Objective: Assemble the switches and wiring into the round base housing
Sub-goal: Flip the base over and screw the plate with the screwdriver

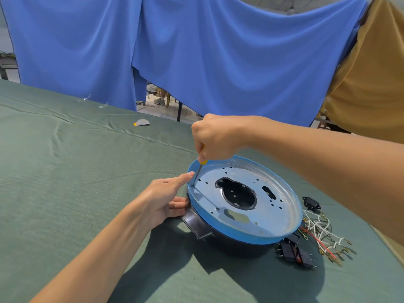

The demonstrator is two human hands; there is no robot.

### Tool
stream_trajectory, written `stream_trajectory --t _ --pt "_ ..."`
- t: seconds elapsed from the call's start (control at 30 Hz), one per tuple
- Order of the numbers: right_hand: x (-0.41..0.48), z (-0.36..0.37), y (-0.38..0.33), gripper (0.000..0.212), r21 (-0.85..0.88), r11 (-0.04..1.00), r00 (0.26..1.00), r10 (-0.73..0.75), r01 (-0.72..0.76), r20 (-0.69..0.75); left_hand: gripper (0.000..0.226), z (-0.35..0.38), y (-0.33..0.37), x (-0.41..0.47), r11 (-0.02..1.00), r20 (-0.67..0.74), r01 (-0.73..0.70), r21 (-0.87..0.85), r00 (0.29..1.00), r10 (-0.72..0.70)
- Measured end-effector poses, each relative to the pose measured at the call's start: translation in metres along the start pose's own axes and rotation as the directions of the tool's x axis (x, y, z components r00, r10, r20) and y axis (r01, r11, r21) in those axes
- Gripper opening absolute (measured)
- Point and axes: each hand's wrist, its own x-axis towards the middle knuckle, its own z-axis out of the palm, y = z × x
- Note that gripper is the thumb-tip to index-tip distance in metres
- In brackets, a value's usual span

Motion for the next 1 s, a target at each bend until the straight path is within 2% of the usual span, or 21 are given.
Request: stream_trajectory --t 0.13,0.2,0.27,0.33,0.4,0.43,0.5,0.57,0.67,0.8,0.83,0.9,0.97,1.0 --pt "0.008 -0.004 -0.001 0.034 0.171 0.964 0.975 0.186 -0.205 0.121 0.035 0.0 0.001 0.0 1.0 0.001 0.012 0.01 1.0 -0.012" --pt "0.011 -0.003 0.002 0.032 0.302 0.889 0.929 0.279 -0.345 0.242 0.036 -0.001 0.001 0.001 1.0 0.001 0.017 0.017 1.0 -0.017" --pt "0.015 -0.001 0.006 0.031 0.441 0.768 0.874 0.319 -0.465 0.366 0.04 -0.001 0.0 0.001 1.0 -0.005 0.021 0.017 1.0 -0.021" --pt "0.015 0.002 0.011 0.031 0.498 0.706 0.855 0.325 -0.504 0.404 0.041 -0.002 0.001 0.001 1.0 -0.003 0.021 0.016 1.0 -0.021" --pt "0.012 0.002 0.012 0.03 0.506 0.723 0.871 0.285 -0.47 0.401 0.042 -0.002 0.001 0.0 1.0 0.009 0.025 0.012 1.0 -0.025" --pt "0.009 0.001 0.012 0.029 0.48 0.768 0.889 0.252 -0.424 0.382 0.043 -0.001 0.001 0.0 1.0 0.014 0.027 0.008 1.0 -0.027" --pt "0.003 -0.003 0.011 0.026 0.34 0.901 0.941 0.172 -0.27 0.292 0.043 -0.001 0.001 -0.001 1.0 0.014 0.026 0.002 1.0 -0.026" --pt "0.0 -0.006 0.009 0.015 0.204 0.973 0.985 0.081 -0.113 0.155 0.043 -0.001 0.001 -0.001 1.0 0.003 0.025 0.002 1.0 -0.025" --pt "-0.002 -0.007 0.003 0.004 0.082 0.996 0.999 -0.036 0.033 0.03 0.044 0.0 0.0 -0.001 1.0 -0.012 0.018 -0.006 1.0 -0.019" --pt "0.004 -0.005 -0.004 0.019 0.012 0.999 0.999 -0.045 0.045 0.007 0.044 0.0 -0.001 0.0 1.0 -0.02 0.015 0.0 1.0 -0.015" --pt "0.006 -0.005 -0.005 0.022 0.038 0.999 1.0 -0.002 0.001 0.027 0.043 0.0 -0.001 0.0 1.0 -0.019 0.016 0.002 1.0 -0.016" --pt "0.012 -0.005 -0.003 0.025 0.222 0.954 0.975 0.171 -0.2 0.142 0.041 0.0 -0.001 0.001 1.0 -0.016 0.019 0.001 1.0 -0.019" --pt "0.017 -0.003 0.0 0.023 0.444 0.786 0.891 0.289 -0.43 0.351 0.042 -0.001 0.0 0.001 1.0 -0.008 0.022 0.003 1.0 -0.022" --pt "0.018 -0.002 0.003 0.024 0.502 0.708 0.856 0.304 -0.497 0.419 0.042 -0.001 0.0 0.001 1.0 -0.006 0.024 0.005 1.0 -0.024"
